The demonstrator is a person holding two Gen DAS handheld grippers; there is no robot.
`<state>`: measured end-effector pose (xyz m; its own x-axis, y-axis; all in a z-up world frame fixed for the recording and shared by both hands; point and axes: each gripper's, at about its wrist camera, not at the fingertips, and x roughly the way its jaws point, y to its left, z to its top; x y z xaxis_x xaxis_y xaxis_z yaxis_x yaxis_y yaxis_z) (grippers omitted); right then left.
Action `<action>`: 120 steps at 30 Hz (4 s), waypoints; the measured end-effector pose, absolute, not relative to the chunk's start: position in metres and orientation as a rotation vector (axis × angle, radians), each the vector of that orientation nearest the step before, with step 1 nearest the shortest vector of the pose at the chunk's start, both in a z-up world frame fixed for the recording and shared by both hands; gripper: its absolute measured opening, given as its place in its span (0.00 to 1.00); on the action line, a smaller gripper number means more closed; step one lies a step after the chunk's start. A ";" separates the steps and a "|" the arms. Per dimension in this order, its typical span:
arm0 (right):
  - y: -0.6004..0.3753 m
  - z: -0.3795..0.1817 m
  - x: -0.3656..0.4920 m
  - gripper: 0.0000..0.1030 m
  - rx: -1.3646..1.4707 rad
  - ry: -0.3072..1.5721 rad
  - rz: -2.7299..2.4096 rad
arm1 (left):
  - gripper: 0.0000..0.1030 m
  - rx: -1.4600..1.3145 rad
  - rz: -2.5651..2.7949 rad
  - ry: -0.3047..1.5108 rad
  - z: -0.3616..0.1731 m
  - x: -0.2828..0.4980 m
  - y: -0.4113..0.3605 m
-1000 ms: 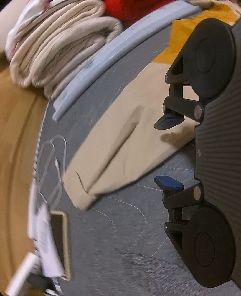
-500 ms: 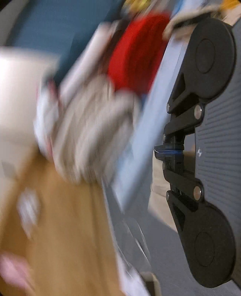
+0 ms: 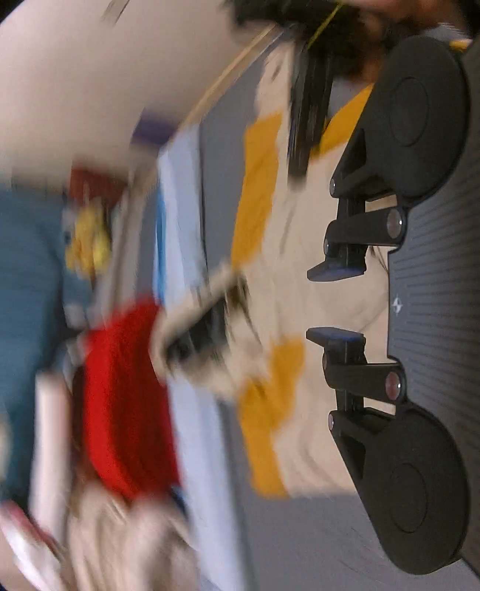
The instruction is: Fold large clothes
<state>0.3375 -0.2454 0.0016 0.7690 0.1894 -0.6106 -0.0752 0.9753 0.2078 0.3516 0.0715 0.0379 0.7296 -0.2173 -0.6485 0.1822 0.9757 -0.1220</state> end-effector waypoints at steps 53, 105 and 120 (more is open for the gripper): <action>-0.341 -0.079 0.402 0.32 0.769 0.825 -0.268 | 0.38 -0.119 0.076 1.029 -0.074 0.434 0.162; -0.313 -0.095 0.439 0.31 0.507 0.945 -0.135 | 0.50 -0.095 0.112 1.107 -0.097 0.435 0.169; -0.342 0.016 0.374 0.46 0.316 0.598 -0.118 | 0.63 0.015 -0.093 0.829 -0.028 0.387 0.067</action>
